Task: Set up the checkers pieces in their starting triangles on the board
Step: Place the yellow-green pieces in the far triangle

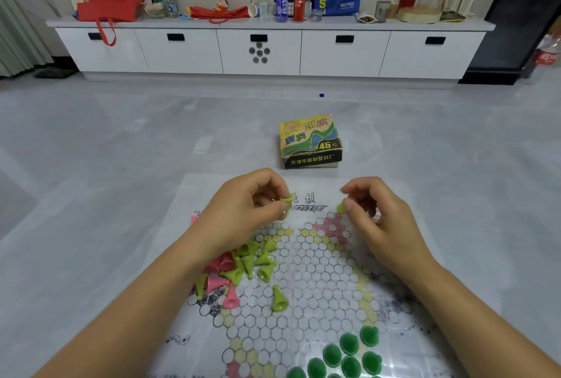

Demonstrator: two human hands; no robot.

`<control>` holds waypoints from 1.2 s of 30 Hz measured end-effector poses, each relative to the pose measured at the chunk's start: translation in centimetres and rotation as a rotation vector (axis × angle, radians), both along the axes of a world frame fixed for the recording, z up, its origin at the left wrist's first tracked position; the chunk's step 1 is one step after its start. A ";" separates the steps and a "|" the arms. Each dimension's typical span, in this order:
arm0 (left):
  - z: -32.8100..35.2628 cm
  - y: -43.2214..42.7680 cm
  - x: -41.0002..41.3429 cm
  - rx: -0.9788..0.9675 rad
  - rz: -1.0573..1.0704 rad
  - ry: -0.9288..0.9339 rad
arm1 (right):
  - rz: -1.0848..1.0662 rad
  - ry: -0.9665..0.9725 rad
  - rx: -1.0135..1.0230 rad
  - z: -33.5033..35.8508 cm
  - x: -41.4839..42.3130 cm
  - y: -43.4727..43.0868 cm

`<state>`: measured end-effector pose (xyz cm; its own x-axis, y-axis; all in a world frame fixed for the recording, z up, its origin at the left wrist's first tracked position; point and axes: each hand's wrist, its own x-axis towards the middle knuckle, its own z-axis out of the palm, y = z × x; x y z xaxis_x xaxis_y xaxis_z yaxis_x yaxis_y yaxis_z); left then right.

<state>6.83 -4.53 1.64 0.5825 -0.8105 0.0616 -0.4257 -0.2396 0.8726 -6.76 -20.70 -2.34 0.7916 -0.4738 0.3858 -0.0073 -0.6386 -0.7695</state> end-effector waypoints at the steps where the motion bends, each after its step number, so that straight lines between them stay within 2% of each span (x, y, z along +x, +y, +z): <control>1: 0.1 -0.1 -0.3 -0.030 0.009 0.074 | 0.075 0.003 0.067 0.4 0.0 0.4; 4: 0.2 -0.4 -1.0 -0.140 0.030 0.253 | 0.258 0.051 0.241 1.0 0.1 1.4; 7: 0.2 -0.5 -1.7 -0.161 0.006 0.331 | 0.293 0.022 0.276 1.2 0.2 1.8; 17: -0.7 -0.8 -2.3 -0.042 -0.034 0.261 | 0.226 -0.020 0.363 1.2 0.2 1.6; 19: -0.8 -0.8 -2.3 -0.005 -0.045 0.187 | 0.203 -0.039 0.384 1.5 0.1 1.5; 23: -0.9 -0.3 -0.8 0.130 0.059 -0.180 | -0.061 -0.078 0.390 1.4 0.0 -0.2; 27: -1.1 0.4 1.3 0.290 0.158 -0.474 | -0.185 0.054 0.259 0.2 -0.1 -1.5; 31: -1.1 1.0 2.6 0.372 0.181 -0.508 | -0.220 0.152 0.141 -0.5 -0.1 -1.7; 36: -1.1 1.2 3.0 0.443 0.133 -0.496 | -0.177 0.197 0.090 -0.7 -0.2 -1.4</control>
